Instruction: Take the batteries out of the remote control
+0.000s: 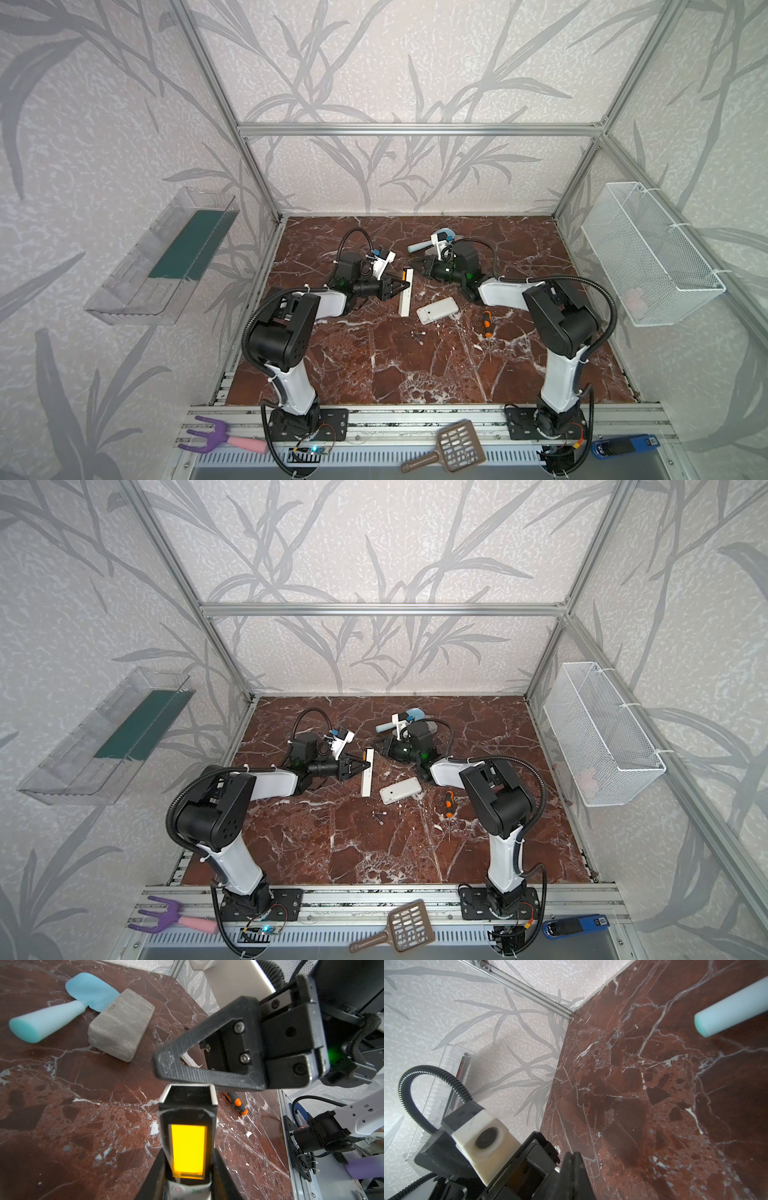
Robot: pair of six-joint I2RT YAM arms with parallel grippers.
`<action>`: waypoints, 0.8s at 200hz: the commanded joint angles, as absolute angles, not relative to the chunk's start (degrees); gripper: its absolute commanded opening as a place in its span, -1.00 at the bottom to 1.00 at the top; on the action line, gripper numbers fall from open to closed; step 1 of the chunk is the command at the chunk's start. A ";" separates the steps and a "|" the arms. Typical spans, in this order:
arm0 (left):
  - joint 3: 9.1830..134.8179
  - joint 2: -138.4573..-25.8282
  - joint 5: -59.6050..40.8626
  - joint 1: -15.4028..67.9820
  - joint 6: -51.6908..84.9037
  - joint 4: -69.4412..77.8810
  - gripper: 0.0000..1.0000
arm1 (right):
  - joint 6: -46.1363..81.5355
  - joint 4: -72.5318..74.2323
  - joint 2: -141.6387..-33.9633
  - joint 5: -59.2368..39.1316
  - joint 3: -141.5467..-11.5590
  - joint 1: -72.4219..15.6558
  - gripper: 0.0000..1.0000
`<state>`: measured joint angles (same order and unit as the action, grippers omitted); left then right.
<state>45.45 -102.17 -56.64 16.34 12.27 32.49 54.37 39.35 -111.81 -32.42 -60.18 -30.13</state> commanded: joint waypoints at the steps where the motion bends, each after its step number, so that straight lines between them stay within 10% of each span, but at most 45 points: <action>1: 49.83 -102.40 -57.04 16.52 10.53 38.16 -1.00 | 53.57 36.71 -114.09 -35.82 -58.40 -32.76 -1.00; 136: 52.61 -106.51 -57.37 14.77 9.76 37.91 -1.00 | 51.95 39.24 -114.48 -32.26 -56.16 -32.53 -1.00; 160: 48.52 -103.48 -57.76 14.77 9.63 43.57 -1.00 | 51.87 41.95 -108.16 -28.38 -52.41 -30.82 -0.60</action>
<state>51.75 -107.02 -56.84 14.66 11.46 37.67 53.19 37.95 -115.57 -31.48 -54.96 -32.16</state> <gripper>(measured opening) 0.277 0.112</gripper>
